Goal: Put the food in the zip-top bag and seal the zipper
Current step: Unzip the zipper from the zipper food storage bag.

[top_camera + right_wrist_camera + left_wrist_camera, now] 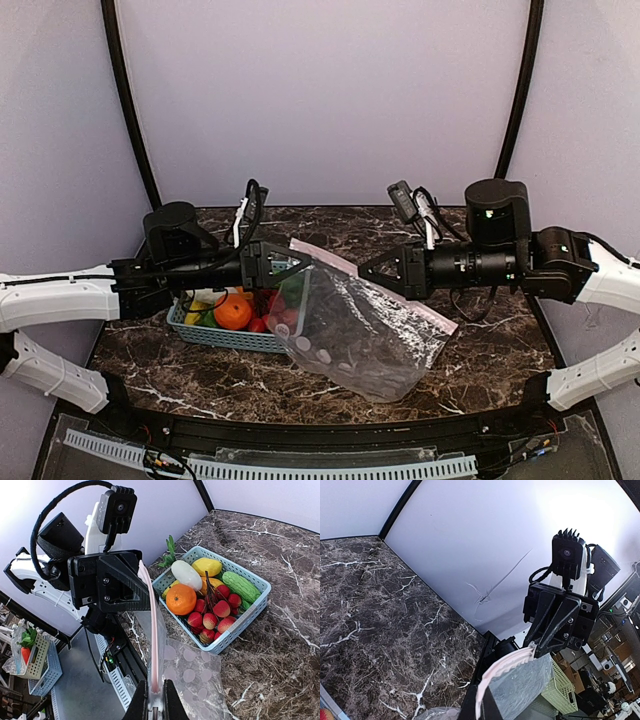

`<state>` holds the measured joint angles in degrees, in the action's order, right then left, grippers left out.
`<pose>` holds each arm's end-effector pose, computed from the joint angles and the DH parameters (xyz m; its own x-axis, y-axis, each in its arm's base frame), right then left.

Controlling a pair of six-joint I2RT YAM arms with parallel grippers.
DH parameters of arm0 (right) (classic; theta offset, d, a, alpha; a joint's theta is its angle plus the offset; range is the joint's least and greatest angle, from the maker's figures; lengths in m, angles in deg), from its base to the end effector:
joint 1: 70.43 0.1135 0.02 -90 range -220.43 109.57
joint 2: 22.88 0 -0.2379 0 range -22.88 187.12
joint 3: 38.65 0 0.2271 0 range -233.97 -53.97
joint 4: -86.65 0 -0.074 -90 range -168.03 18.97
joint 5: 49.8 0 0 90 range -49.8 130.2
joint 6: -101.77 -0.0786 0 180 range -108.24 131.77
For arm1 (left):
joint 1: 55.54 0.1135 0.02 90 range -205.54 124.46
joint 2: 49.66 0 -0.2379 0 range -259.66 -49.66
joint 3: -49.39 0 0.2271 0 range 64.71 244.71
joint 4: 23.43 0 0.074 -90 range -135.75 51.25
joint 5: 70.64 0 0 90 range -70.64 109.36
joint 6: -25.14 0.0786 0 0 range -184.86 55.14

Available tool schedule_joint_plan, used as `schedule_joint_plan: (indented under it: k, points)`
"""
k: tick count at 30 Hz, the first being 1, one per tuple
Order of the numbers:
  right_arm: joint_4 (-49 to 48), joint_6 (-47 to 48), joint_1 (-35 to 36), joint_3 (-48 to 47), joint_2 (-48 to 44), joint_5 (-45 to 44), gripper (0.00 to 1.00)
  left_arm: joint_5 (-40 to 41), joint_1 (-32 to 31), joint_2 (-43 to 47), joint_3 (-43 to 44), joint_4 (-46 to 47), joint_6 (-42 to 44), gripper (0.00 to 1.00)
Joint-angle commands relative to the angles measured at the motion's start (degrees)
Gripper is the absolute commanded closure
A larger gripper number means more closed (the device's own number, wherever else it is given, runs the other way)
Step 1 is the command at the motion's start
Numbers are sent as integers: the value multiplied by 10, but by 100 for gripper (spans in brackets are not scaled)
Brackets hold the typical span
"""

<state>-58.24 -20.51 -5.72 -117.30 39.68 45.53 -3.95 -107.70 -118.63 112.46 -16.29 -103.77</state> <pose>0.1098 0.2495 0.3380 -0.6185 -0.0644 -0.7831 -0.7185 0.4498 0.5305 0.1636 -0.2613 0.3154 -0.5976 -0.1709 -0.7833 0.7615 0.1845 -0.6213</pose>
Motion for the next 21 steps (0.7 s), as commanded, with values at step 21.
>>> schedule_joint_plan:
  k: [21]
  points:
    - [14, -12, -4, 18, -24, -8, 100, 29, 36, 36, -34, -26, -7, 99]
